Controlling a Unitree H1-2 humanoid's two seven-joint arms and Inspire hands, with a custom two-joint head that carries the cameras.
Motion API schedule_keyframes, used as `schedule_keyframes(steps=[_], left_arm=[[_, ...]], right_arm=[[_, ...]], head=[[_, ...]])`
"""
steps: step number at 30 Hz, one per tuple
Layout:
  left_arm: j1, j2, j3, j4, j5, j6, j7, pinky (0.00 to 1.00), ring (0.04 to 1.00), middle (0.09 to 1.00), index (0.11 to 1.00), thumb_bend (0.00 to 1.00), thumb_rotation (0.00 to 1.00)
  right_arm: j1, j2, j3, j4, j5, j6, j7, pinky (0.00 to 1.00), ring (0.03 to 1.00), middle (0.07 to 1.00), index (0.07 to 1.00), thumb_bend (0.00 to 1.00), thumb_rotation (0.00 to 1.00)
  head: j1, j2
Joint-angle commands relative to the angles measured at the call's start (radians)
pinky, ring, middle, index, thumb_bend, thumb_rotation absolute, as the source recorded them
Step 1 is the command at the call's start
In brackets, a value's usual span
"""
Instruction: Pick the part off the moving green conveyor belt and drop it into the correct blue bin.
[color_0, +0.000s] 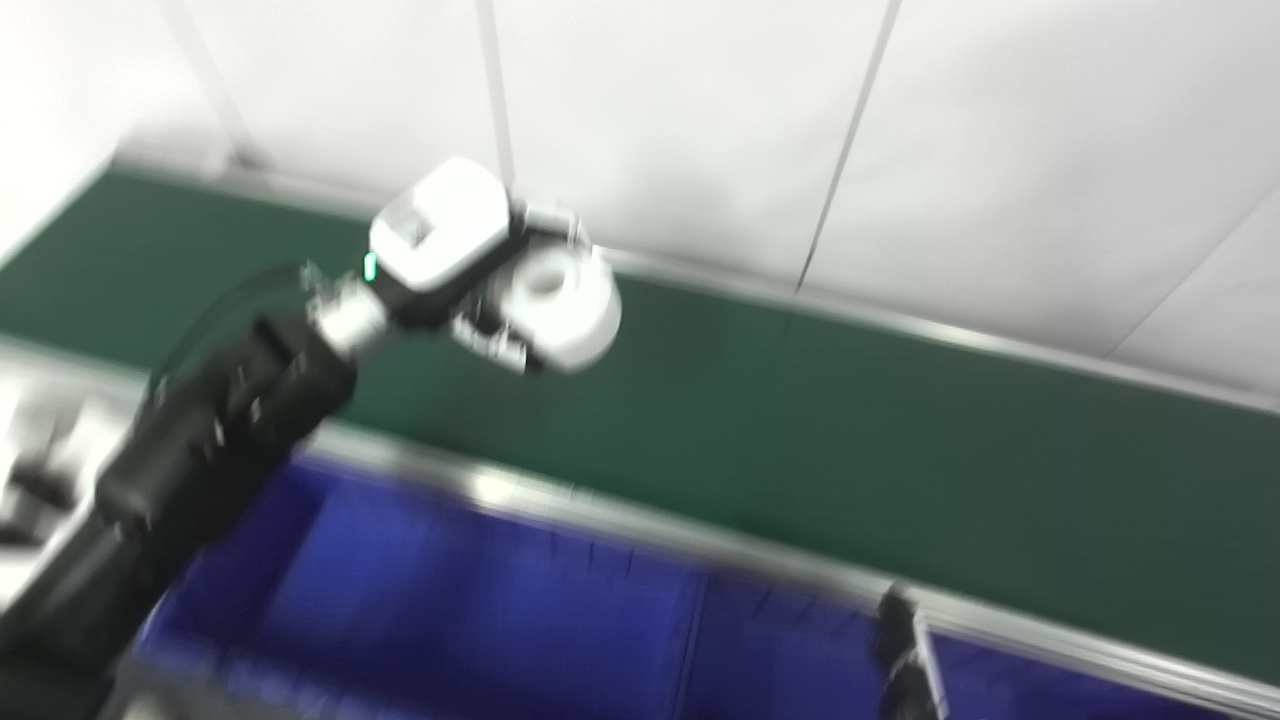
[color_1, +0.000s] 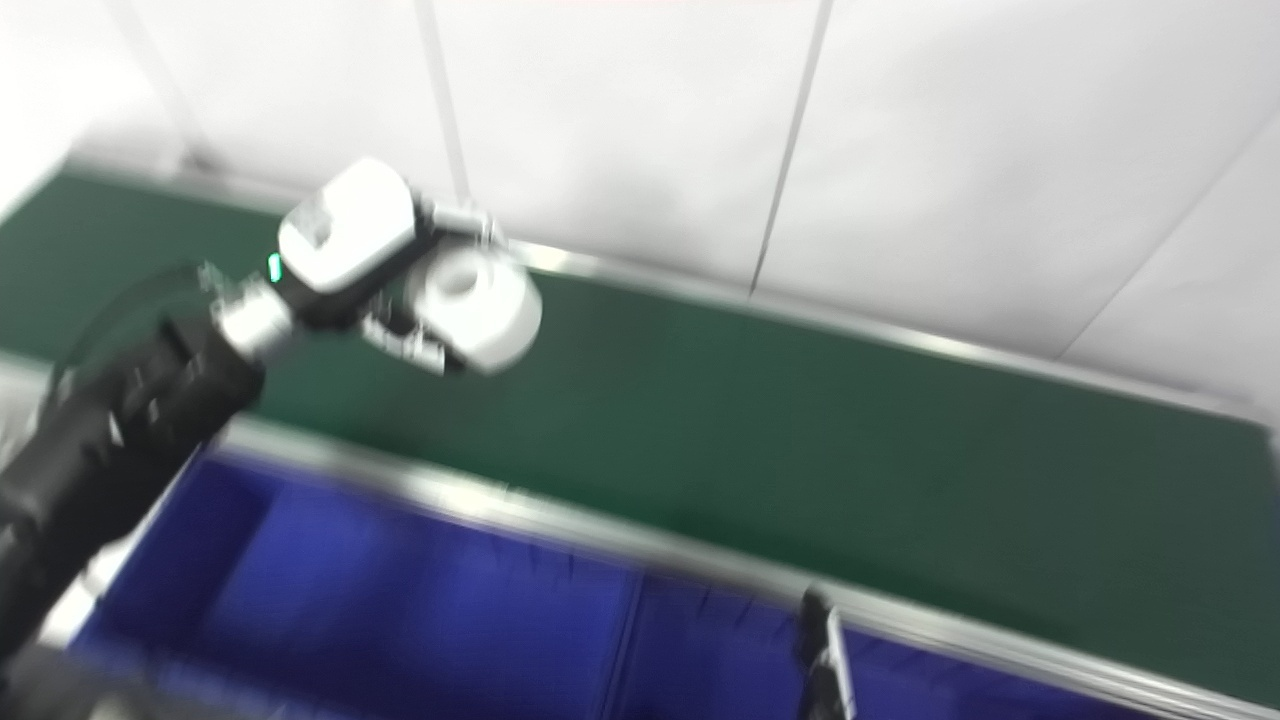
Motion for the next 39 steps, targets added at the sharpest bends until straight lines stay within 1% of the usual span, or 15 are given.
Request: schedule_keyframes(steps=[1,2,6,9,13,16,22,26,29,30,31,32,33,35,39], left_arm=[[0.044,0.028,0.035,-0.073,-0.013,0.025,-0.025,0.34,0.381,0.458,0.545,0.50,0.00],[0.069,0.028,0.050,-0.099,-0.011,0.032,-0.037,0.33,0.379,0.456,0.546,0.50,0.00],[0.207,0.037,0.117,-0.197,-0.024,0.047,-0.075,0.33,0.381,0.453,0.545,0.50,0.00],[0.306,0.042,0.160,-0.260,-0.041,0.072,-0.120,0.37,0.422,0.477,0.522,0.50,0.00],[0.400,0.029,0.192,-0.275,-0.019,0.048,-0.109,0.39,0.425,0.489,0.512,0.50,0.00],[0.448,0.017,0.194,-0.263,0.005,0.035,-0.100,0.36,0.401,0.482,0.530,0.50,0.00],[0.499,-0.008,0.184,-0.212,0.087,0.015,-0.083,0.39,0.416,0.493,0.516,0.50,0.00],[0.496,-0.005,0.170,-0.177,0.116,0.011,-0.094,0.39,0.399,0.502,0.521,0.50,0.00],[0.482,0.003,0.158,-0.172,0.117,0.056,-0.157,0.39,0.404,0.504,0.517,0.50,0.00],[0.480,0.008,0.156,-0.175,0.115,0.072,-0.181,0.41,0.418,0.505,0.510,0.50,0.00],[0.477,0.013,0.154,-0.180,0.115,0.087,-0.209,0.43,0.469,0.540,0.500,0.51,0.03],[0.476,0.020,0.153,-0.187,0.121,0.101,-0.235,0.47,0.537,0.597,0.564,0.78,0.09],[0.474,0.026,0.152,-0.193,0.131,0.110,-0.258,0.52,0.612,0.668,0.643,0.91,0.19],[0.473,0.035,0.153,-0.208,0.165,0.125,-0.293,0.61,0.738,0.795,0.786,0.99,0.37],[0.480,0.032,0.162,-0.224,0.190,0.112,-0.282,0.67,0.806,0.868,0.869,1.00,0.49]], right_arm=[[0.024,-0.006,-0.017,-0.059,0.019,-0.014,0.025,1.00,1.000,1.000,1.000,0.98,0.92],[0.028,-0.009,-0.023,-0.073,0.028,-0.005,0.035,1.00,1.000,1.000,1.000,0.98,0.92],[0.033,-0.026,-0.051,-0.119,0.058,0.027,0.075,1.00,1.000,1.000,1.000,0.96,0.91],[0.034,-0.030,-0.073,-0.145,0.063,0.052,0.093,0.99,0.987,1.000,1.000,0.97,0.91],[0.027,-0.032,-0.097,-0.155,0.082,0.066,0.115,0.98,0.982,1.000,1.000,0.96,0.91],[0.023,-0.029,-0.114,-0.152,0.086,0.076,0.126,0.96,0.980,1.000,1.000,0.96,0.91],[0.021,-0.020,-0.130,-0.131,0.093,0.066,0.143,0.93,0.954,0.996,1.000,0.96,0.89],[0.021,-0.009,-0.133,-0.115,0.084,0.052,0.149,0.92,0.948,0.987,1.000,0.95,0.89],[0.022,0.000,-0.131,-0.113,0.084,0.050,0.153,0.92,0.952,0.997,1.000,0.96,0.87],[0.023,0.002,-0.129,-0.114,0.082,0.049,0.155,0.92,0.952,0.999,1.000,0.96,0.87],[0.023,0.004,-0.127,-0.113,0.087,0.048,0.159,0.93,0.954,0.998,1.000,0.96,0.87],[0.024,0.005,-0.126,-0.114,0.090,0.049,0.162,0.93,0.957,1.000,1.000,0.95,0.86],[0.024,0.007,-0.125,-0.113,0.097,0.047,0.165,0.94,0.963,0.997,1.000,0.95,0.85],[0.027,0.011,-0.123,-0.113,0.097,0.044,0.167,0.94,0.965,0.999,0.999,0.96,0.85],[0.034,0.016,-0.124,-0.116,0.089,0.044,0.168,0.95,0.964,1.000,1.000,0.98,0.86]], head=[[0.024,0.018],[0.044,0.036],[0.078,0.062],[0.117,0.080],[0.155,0.077],[0.173,0.068],[0.151,0.050],[0.122,0.042],[0.105,0.042],[0.091,0.042],[0.091,0.042],[0.081,0.041],[0.081,0.041],[0.076,0.039],[0.066,0.035]])
